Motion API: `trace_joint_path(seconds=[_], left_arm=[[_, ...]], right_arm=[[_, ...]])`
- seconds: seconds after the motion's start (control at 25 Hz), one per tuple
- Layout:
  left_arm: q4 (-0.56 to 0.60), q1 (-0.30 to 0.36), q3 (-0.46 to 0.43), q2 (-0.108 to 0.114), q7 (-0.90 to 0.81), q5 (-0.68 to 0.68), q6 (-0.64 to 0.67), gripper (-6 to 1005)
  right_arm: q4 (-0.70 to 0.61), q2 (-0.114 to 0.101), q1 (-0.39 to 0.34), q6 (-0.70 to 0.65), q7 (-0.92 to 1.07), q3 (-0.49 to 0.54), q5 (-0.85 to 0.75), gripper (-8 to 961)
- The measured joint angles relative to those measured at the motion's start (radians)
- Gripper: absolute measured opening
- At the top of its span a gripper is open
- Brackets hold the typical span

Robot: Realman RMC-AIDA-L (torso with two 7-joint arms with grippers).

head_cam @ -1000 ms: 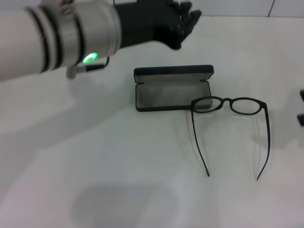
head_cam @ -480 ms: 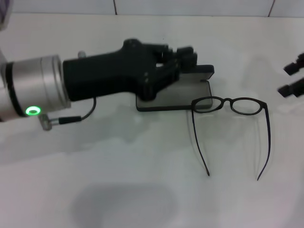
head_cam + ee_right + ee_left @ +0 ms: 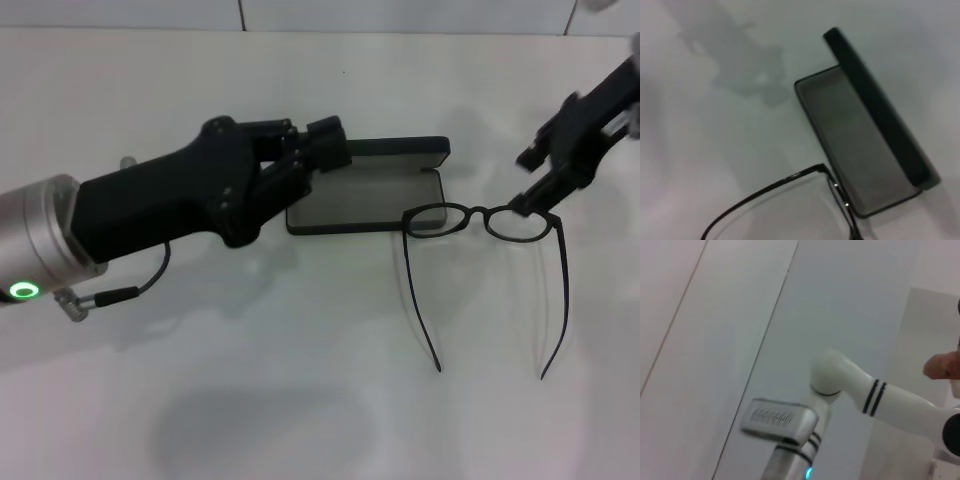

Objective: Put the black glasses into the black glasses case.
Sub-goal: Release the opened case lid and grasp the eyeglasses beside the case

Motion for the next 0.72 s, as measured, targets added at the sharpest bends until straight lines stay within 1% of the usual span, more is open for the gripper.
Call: trace_joint_path(seconds=[0.16, 0.28, 0.4, 0.6, 0.72], left_arm=[[-0.053, -0.025, -0.004, -0.001, 0.027, -0.001, 0.023, 99], [-0.091, -0.04, -0.004, -0.001, 0.036, -0.002, 0.024, 99], [-0.121, -0.048, -0.004, -0.001, 0.051, -0.003, 0.024, 99], [-0.159, -0.058, -0.005, -0.001, 0.066, -0.003, 0.024, 99], [-0.166, -0.059, -0.007, -0.001, 0.072, -0.004, 0.022, 98]], right_arm=[[0.043, 0.022, 0.024, 0.045, -0.001, -0.081, -0.018, 657], [0.066, 0.032, 0.035, 0.071, -0.008, -0.117, -0.021, 648], [0.068, 0.037, 0.03, 0.092, -0.032, -0.118, -0.022, 640], [0.074, 0.037, 0.028, 0.104, -0.057, -0.113, -0.017, 633], [0.078, 0.044, 0.028, 0.12, -0.076, -0.113, -0.016, 632]])
